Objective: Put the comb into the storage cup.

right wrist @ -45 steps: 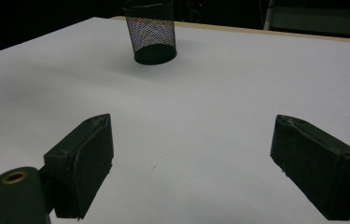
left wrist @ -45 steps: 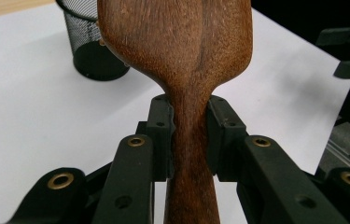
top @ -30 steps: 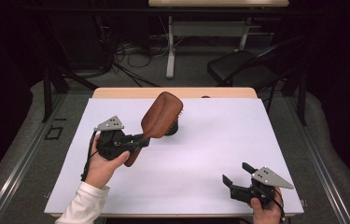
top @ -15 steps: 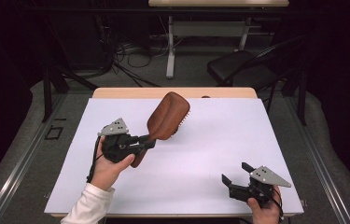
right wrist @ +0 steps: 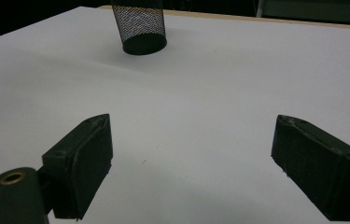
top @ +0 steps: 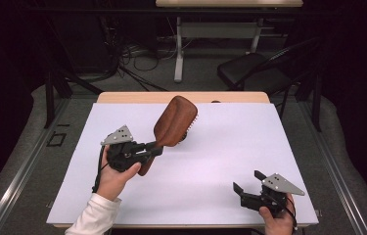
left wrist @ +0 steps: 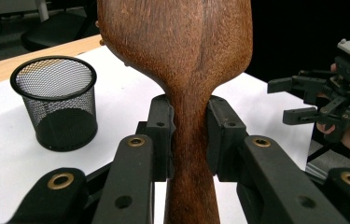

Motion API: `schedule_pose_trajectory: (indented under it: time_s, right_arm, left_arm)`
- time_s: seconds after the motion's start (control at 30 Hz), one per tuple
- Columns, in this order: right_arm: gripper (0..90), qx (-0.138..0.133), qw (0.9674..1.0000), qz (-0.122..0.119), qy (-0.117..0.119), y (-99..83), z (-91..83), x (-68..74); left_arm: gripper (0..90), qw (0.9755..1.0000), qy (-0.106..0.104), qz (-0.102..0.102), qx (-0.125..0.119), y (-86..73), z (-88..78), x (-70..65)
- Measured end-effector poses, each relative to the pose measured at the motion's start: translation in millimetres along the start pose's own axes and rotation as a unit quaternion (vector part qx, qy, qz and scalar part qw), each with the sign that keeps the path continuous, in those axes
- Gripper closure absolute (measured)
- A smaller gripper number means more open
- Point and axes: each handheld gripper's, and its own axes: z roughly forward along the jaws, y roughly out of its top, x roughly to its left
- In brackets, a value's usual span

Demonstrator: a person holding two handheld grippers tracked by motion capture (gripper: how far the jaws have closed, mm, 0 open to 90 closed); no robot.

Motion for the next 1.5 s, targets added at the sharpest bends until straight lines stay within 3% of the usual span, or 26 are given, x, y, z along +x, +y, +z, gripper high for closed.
schedule_pose_trajectory:
  time_s: [0.6, 0.77, 0.87, 1.3, 1.5]
  right_arm:
    - [12.1, 0.003, 1.0, -0.001, -0.003, 0.8, -0.1, 0.4]
    - [7.8, 0.008, 0.9999, -0.004, -0.009, 2.8, -0.3, -0.7]
    - [7.0, 0.024, 0.9997, -0.001, -0.004, 2.7, 2.1, 0.6]
    - [0.0, 0.016, 0.9998, -0.002, -0.006, 8.3, 3.1, 6.3]
    - [0.0, 0.028, 0.9996, 0.001, -0.003, 13.4, 4.5, 4.7]
  left_arm:
    - [73.1, 0.9999, -0.013, -0.005, 0.001, -4.5, 4.0, -1.3]
    - [73.1, 0.9999, -0.016, -0.004, 0.001, -4.7, 5.3, -2.5]
    - [73.1, 0.9999, -0.017, -0.003, 0.001, -4.8, 5.7, -3.2]
    - [73.1, 0.9998, -0.018, -0.002, -0.001, -4.9, 6.1, -4.7]
    - [73.1, 0.9998, -0.018, -0.001, 0.001, -5.4, 7.3, -4.6]
